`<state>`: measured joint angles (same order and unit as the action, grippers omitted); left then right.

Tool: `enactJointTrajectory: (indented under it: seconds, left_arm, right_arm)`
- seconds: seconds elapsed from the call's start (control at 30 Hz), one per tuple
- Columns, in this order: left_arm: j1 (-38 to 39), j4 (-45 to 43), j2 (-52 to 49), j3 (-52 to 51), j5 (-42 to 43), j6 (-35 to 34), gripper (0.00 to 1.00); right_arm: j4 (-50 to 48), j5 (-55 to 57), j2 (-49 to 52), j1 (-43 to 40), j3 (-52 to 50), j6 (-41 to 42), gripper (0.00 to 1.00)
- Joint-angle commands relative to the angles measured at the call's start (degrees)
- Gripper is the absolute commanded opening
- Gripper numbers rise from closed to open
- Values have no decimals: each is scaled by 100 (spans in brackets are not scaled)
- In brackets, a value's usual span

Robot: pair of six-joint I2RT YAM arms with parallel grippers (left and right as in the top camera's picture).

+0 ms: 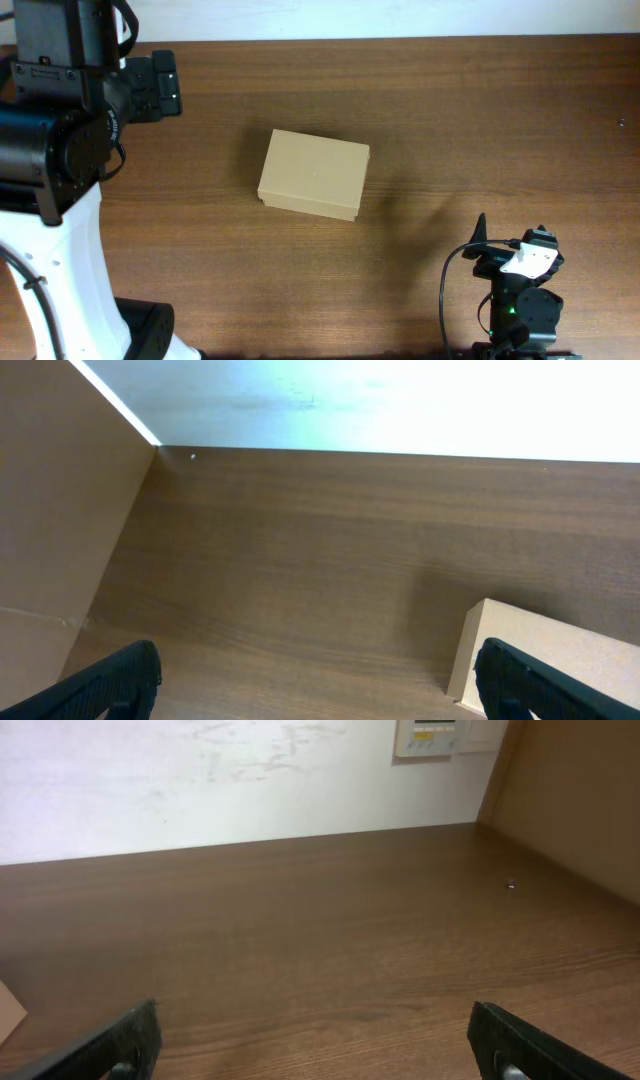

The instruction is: Pack container

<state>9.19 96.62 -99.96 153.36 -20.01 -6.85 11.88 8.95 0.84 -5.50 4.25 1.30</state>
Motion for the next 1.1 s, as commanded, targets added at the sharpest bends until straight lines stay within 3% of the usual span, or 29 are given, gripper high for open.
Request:
enactJointTrajectory:
  seconds: [0.0, 0.97, 1.07]
  left_arm:
    - [-15, 2, 2, 44, -76, 9, 100]
    - [-15, -15, 4, 44, -83, 11, 100]
    - [-15, -597, 50, -7, -146, 11, 100]
  right_arm:
    - [-33, 11, -68, -52, -72, 20, 99]
    - [-33, 11, -63, -52, -72, 20, 100]
    - [-33, 11, -63, -52, -72, 20, 99]
